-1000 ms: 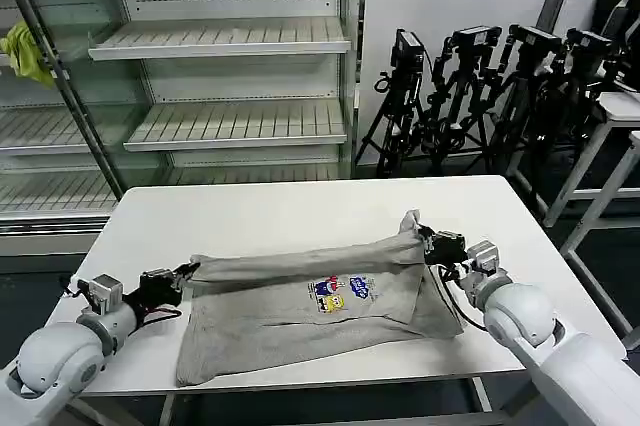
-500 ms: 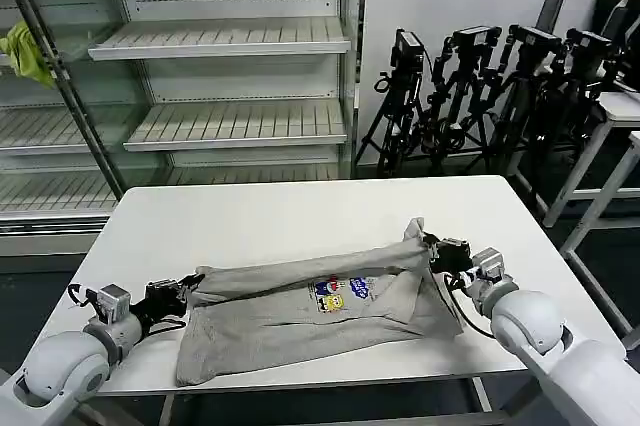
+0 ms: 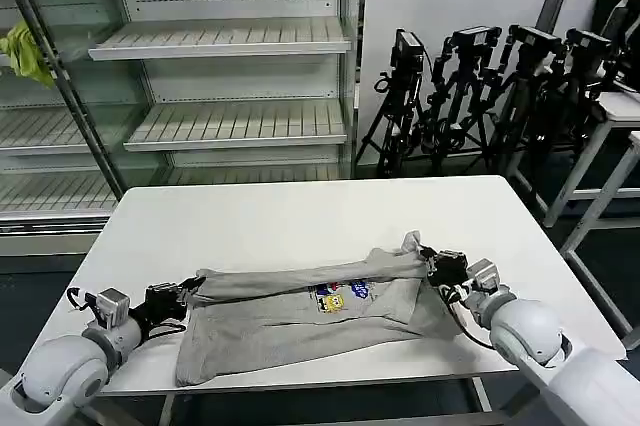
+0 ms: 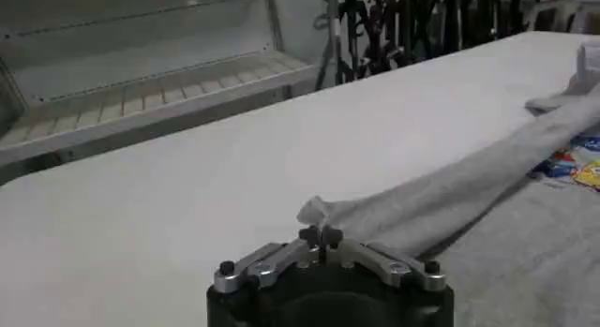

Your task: Fold and organize the clothes.

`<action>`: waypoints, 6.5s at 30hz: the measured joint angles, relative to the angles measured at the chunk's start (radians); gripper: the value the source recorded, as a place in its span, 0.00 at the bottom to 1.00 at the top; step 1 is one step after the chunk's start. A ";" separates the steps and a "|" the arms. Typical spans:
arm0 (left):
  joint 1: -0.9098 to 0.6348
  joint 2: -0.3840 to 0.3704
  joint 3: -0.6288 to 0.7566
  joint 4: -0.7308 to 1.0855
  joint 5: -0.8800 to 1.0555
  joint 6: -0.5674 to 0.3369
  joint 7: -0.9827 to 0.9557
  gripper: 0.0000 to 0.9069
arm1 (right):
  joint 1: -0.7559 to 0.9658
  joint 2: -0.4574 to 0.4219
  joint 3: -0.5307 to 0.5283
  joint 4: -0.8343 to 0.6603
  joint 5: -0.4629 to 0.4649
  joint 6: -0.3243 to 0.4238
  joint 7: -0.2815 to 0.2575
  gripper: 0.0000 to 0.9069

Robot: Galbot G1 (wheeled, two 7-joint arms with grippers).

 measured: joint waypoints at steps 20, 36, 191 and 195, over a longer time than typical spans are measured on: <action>0.103 -0.002 -0.051 -0.046 0.037 -0.030 -0.001 0.14 | -0.067 -0.014 0.030 0.026 -0.075 0.003 -0.014 0.58; 0.213 -0.006 -0.090 -0.107 0.069 -0.017 -0.011 1.00 | -0.153 -0.039 0.094 0.076 -0.119 0.006 -0.018 1.00; 0.305 0.024 -0.489 -0.144 -0.274 0.178 -0.169 0.06 | -0.373 0.100 0.453 0.245 -0.197 0.148 -0.014 1.00; 0.270 0.024 -0.453 -0.180 -0.324 0.178 -0.187 0.06 | -0.385 0.092 0.454 0.243 -0.206 0.151 -0.009 1.00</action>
